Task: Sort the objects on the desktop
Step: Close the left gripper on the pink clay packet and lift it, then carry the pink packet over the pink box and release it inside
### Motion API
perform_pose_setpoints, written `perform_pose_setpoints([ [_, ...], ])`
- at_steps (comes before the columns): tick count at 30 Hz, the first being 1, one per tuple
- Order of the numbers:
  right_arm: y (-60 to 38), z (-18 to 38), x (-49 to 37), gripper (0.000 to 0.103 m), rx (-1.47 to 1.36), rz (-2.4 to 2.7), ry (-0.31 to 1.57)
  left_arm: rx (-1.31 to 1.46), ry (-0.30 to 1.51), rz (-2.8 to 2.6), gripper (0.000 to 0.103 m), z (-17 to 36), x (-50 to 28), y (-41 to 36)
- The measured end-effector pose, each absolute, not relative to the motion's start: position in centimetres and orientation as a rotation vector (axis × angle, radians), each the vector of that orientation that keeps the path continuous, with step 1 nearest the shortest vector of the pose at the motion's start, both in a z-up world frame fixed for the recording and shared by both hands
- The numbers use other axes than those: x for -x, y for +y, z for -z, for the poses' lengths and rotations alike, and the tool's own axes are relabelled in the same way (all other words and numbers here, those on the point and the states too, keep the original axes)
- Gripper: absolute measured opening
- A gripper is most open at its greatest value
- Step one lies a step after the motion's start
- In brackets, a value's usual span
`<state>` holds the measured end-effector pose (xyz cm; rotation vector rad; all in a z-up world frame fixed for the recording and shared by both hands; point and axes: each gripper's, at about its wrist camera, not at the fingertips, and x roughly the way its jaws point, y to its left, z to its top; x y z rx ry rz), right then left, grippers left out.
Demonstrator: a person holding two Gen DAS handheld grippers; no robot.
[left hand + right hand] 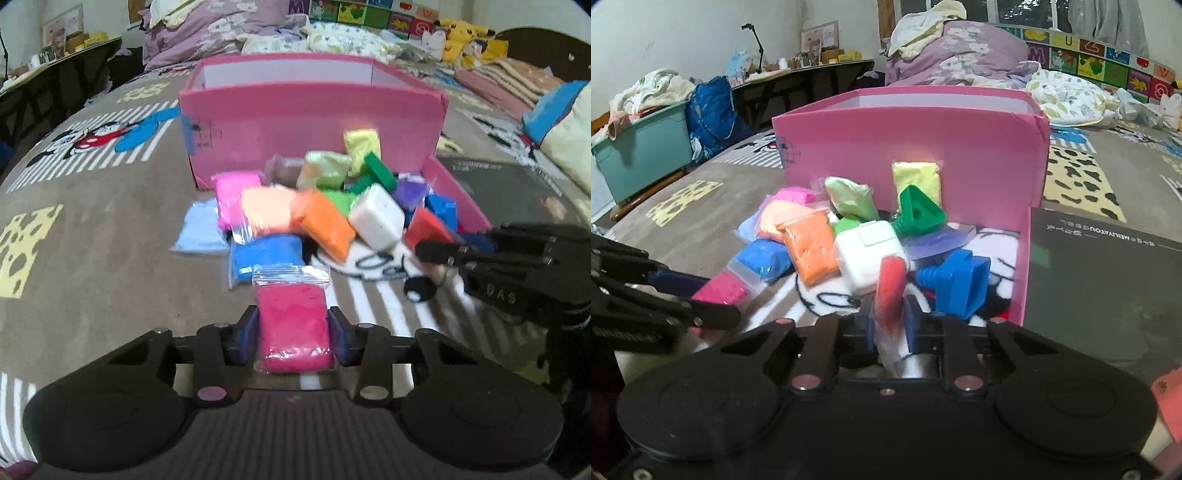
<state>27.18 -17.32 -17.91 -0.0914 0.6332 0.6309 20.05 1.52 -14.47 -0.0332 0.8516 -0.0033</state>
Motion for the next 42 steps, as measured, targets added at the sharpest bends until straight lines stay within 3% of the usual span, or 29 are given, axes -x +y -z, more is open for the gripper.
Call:
perform_pose_setpoints([
  [21,-17.8,18.7,-27.7,0.015,0.046,-0.654,0.679,0.099,0.681,0.023,0.039,6.0,-26.7,4.0],
  [42,-18.3,19.0,-28.1,0.015,0.019,-0.672,0.693,0.054,0.758,-0.039,0.039,6.3,-40.7,5.3],
])
